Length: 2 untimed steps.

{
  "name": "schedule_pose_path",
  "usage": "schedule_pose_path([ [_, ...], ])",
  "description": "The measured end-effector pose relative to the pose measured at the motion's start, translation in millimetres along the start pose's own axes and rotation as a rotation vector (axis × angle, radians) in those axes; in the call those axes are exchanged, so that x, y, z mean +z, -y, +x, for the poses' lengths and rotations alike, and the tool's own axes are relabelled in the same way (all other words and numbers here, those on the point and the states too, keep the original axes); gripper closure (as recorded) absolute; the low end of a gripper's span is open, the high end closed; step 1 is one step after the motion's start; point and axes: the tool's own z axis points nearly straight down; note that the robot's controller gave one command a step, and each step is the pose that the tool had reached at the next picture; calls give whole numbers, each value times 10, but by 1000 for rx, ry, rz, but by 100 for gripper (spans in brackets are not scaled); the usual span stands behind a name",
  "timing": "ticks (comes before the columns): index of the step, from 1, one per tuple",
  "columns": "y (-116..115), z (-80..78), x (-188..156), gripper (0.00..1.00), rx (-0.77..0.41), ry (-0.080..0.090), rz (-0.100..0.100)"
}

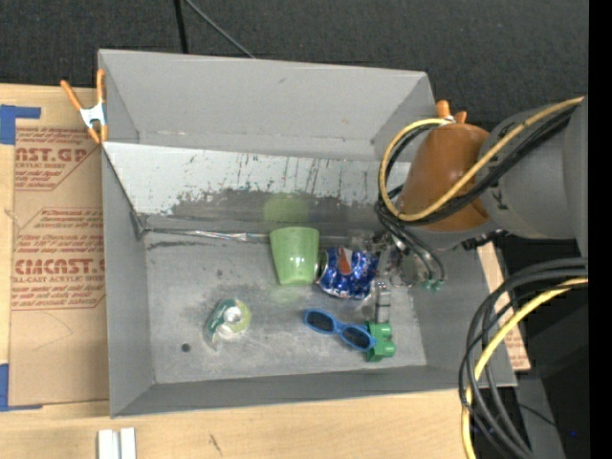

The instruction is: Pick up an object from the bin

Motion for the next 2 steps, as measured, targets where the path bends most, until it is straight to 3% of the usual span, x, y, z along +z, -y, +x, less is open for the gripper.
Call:
schedule_pose_path([
  [1,-3,-5,4,100,0,4,0],
  [2,-12,-15,-150,100,0,4,2],
])
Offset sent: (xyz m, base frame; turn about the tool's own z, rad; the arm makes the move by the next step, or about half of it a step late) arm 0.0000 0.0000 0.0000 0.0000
